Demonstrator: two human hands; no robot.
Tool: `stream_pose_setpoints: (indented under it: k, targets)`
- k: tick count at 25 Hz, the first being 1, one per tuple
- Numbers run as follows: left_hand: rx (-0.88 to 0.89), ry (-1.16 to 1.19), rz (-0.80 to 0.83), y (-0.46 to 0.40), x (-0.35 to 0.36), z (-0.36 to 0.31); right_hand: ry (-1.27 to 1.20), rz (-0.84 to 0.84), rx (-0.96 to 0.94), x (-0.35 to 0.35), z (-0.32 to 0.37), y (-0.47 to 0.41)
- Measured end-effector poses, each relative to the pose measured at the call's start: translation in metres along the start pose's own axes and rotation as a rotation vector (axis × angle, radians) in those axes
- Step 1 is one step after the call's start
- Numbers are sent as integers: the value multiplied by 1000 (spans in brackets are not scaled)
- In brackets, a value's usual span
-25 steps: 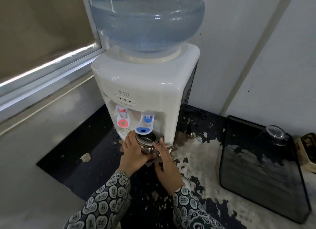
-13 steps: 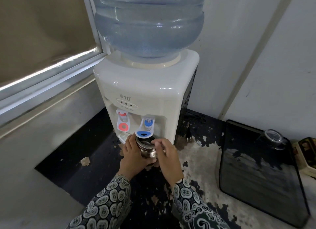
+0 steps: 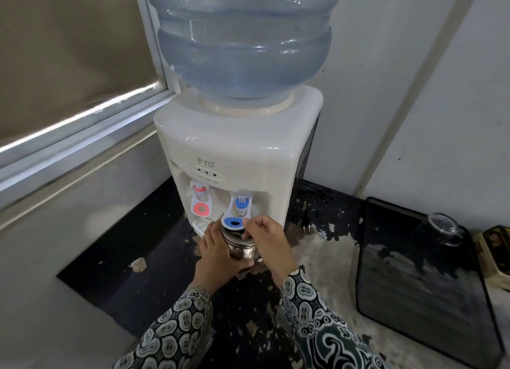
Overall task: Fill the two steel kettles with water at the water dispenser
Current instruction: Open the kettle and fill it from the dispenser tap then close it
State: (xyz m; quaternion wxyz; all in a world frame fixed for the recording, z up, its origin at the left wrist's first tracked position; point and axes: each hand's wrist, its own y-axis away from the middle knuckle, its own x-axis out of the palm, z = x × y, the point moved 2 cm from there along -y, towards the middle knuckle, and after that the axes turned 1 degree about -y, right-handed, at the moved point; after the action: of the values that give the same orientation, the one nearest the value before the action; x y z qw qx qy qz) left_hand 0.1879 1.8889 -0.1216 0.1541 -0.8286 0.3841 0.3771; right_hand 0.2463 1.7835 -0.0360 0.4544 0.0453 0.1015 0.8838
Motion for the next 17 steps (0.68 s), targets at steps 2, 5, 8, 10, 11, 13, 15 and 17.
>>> stream_pose_setpoints:
  k: [2,5,8,10,11,13,15,17]
  targets:
    - [16,10,-16,0,0,-1,-2,0,33,0,-2,-1]
    - [65,37,-56,2,1,-2,20,-44,-7,-1,-6,-2]
    - [127,112,-108,11,5,3,182,-98,-64,-2,-19,-5]
    - [132,154,-125,15,8,7,272,-135,-82,-4,-29,-10]
    - [128,157,-125,15,8,8,312,-155,-88,-3,-32,-14]
    - [117,165,-117,15,10,9,468,-208,-96,-1,-37,-23]
    - [111,189,-114,15,11,10,593,-259,-120,4,-40,-29]
    - [123,183,-114,16,10,10,609,-277,-152,7,-43,-27]
